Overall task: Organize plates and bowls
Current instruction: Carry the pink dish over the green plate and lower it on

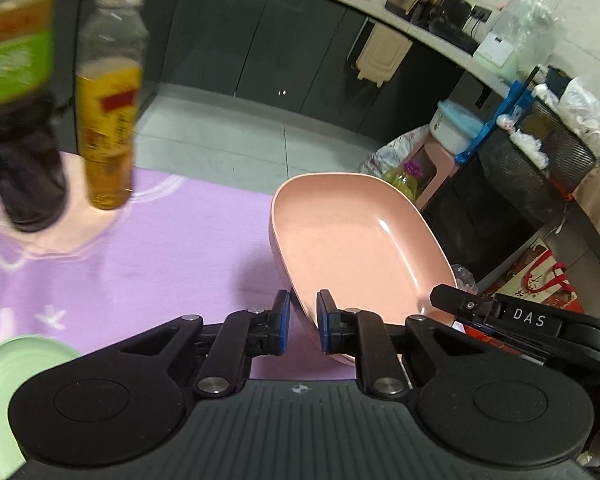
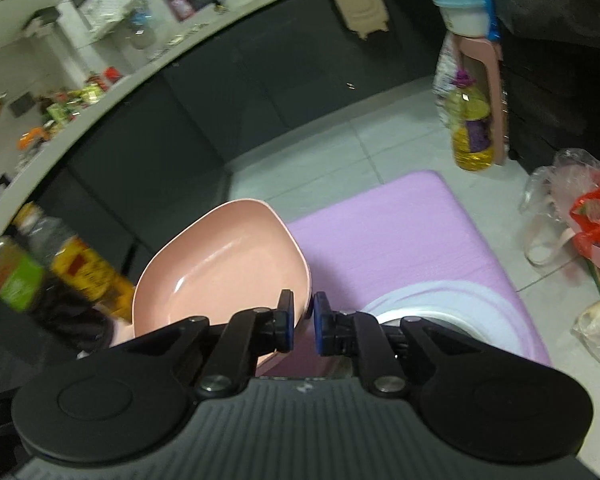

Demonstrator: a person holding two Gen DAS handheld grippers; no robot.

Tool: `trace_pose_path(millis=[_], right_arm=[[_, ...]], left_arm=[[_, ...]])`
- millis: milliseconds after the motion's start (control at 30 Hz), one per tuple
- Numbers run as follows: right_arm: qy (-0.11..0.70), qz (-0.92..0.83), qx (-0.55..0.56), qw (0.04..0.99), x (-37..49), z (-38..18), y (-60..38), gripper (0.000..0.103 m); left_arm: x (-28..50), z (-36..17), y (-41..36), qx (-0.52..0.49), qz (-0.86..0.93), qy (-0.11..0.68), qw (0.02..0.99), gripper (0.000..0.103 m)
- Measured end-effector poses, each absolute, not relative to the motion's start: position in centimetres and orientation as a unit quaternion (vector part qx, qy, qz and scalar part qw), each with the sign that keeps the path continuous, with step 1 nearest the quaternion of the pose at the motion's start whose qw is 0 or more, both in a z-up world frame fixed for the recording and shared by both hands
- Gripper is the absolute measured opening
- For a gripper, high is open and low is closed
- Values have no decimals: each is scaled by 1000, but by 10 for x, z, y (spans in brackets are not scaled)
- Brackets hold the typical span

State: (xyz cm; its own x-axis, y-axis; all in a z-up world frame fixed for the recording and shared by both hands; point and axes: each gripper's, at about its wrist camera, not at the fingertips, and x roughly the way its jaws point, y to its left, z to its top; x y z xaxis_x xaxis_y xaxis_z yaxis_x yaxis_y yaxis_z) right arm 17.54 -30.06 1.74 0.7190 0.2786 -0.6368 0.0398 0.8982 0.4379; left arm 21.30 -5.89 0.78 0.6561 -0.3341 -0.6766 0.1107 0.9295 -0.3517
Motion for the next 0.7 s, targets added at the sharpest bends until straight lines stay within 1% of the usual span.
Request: trace_pose_path(millis=[300,700], right_arm=[[368,133,184,902,140,35,-250,13],[389,179,136,893,114,34,-178,14]], left_arm=[[144,28,15,-138,-110,367,913,13],[91,21,86,-142,-72,366,917,13]])
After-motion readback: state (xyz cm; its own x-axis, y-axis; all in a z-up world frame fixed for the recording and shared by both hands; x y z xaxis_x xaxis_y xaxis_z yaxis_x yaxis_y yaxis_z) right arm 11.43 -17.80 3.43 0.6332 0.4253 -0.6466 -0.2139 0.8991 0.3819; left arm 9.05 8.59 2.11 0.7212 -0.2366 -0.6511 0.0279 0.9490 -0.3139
